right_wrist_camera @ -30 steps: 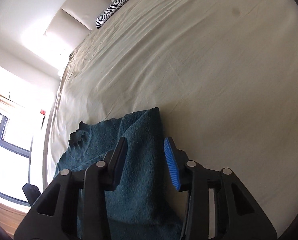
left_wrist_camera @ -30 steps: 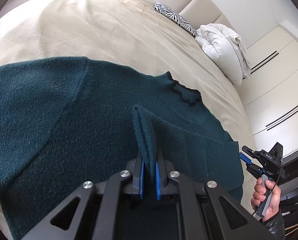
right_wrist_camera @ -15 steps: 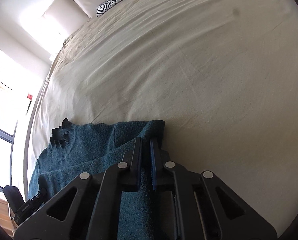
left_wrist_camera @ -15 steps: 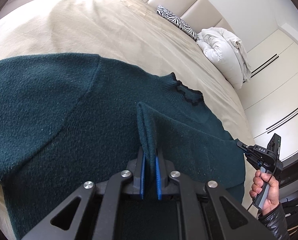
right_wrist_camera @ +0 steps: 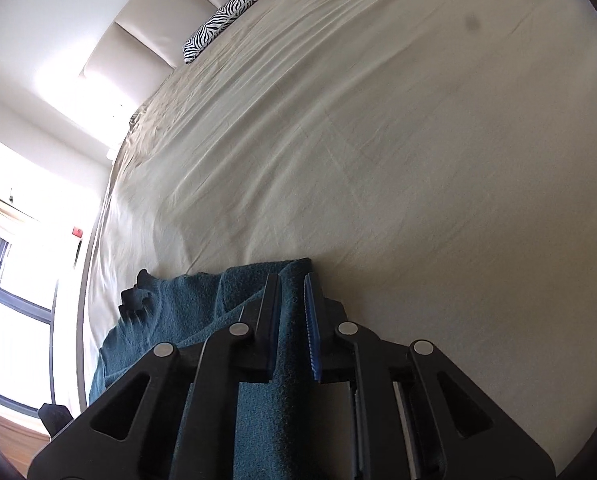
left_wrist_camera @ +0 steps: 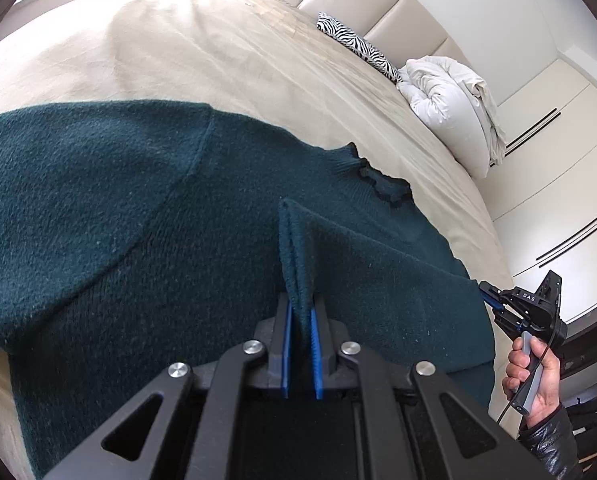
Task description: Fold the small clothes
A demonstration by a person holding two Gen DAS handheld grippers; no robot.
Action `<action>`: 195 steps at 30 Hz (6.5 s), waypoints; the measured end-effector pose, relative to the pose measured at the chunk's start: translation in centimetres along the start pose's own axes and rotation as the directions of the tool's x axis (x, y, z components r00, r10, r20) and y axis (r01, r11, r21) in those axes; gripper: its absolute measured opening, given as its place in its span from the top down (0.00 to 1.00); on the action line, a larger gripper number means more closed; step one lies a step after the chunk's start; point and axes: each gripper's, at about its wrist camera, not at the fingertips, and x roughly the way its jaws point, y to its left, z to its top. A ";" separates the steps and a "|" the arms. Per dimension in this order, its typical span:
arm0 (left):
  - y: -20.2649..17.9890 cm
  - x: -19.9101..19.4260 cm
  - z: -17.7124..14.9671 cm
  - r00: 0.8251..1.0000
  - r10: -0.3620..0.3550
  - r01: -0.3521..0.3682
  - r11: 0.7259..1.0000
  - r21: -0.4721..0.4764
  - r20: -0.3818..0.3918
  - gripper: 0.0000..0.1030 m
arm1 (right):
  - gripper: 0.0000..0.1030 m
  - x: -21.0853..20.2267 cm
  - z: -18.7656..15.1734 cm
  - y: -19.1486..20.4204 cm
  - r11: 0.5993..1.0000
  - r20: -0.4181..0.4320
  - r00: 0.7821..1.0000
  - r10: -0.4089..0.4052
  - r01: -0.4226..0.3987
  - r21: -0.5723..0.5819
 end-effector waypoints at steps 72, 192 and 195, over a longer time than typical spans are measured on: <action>29.8 -27.4 -9.7 0.836 0.312 0.166 0.640 -0.750 0.451 0.22 | 0.05 -11.6 -24.2 24.6 0.872 0.271 0.945 0.184 -0.030 -0.488; 10.9 -8.8 7.2 0.988 0.125 -0.121 0.991 -0.052 0.086 0.48 | 0.93 2.1 -13.8 20.5 0.950 -0.196 0.981 -0.014 -0.048 -0.310; 10.6 -7.3 8.0 0.988 0.140 -0.137 0.990 -0.044 0.058 0.48 | 0.93 1.7 -12.8 20.0 0.943 -0.180 0.983 -0.035 -0.027 -0.331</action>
